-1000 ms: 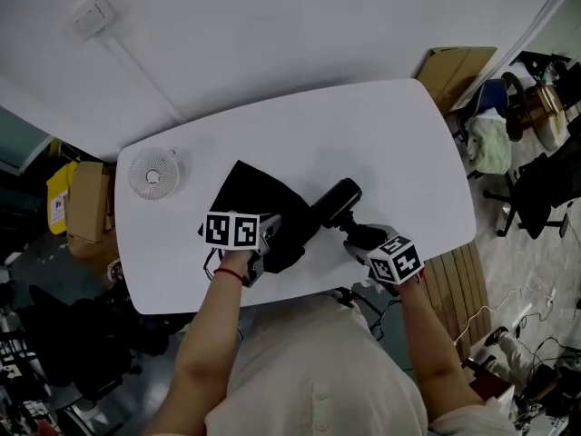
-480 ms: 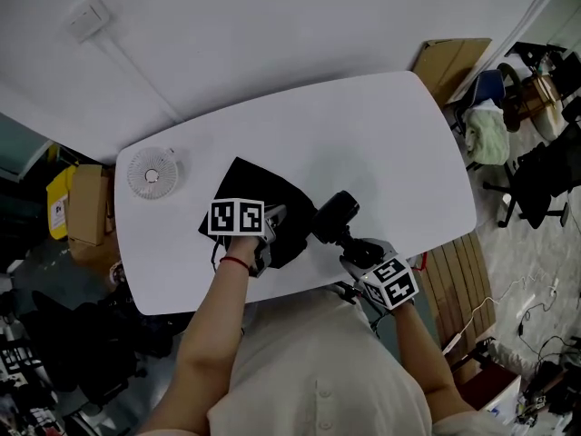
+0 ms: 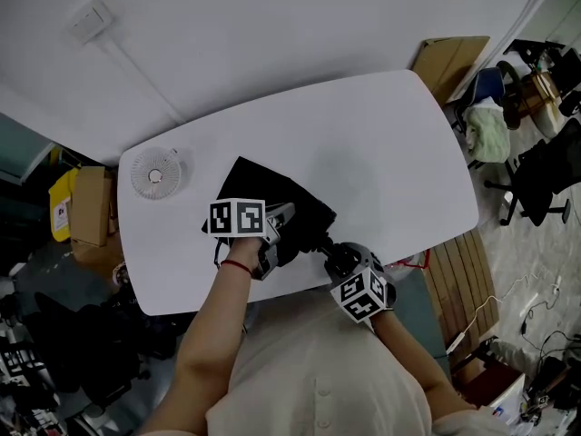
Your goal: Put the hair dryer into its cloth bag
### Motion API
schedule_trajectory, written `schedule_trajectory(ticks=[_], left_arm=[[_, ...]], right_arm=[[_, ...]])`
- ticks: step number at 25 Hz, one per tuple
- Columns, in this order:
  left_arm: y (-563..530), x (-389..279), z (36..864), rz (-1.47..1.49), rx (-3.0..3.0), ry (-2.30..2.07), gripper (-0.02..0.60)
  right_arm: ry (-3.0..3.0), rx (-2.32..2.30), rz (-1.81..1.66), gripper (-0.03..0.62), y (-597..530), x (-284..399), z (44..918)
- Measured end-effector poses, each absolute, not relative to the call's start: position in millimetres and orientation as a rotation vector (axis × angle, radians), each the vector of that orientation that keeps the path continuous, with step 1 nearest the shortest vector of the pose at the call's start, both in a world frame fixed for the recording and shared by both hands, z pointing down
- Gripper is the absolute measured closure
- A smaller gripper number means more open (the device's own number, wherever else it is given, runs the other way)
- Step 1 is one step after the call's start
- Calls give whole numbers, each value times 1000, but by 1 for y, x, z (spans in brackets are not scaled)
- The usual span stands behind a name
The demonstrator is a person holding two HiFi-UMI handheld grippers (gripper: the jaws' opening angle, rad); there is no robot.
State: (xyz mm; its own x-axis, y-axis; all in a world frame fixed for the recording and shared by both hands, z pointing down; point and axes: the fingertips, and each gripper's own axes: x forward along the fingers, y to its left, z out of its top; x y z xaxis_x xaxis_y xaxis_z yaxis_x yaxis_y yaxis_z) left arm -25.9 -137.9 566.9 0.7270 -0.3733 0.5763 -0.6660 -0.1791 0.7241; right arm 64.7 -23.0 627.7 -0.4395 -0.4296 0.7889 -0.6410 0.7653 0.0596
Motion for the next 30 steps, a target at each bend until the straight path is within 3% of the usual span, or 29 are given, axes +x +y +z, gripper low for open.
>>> schedule_trajectory(ticks=[7, 14, 30], left_arm=[[-121, -20, 568, 502, 1945, -744, 557], [-85, -3, 549, 601, 2148, -549, 557], [-64, -5, 524, 463, 2156, -508, 557]], right_arm=[[-2086, 545, 131, 359, -12, 50, 631], [-2086, 413, 171, 359, -23, 36, 630], [-2132, 420, 366, 359, -68, -18, 627]])
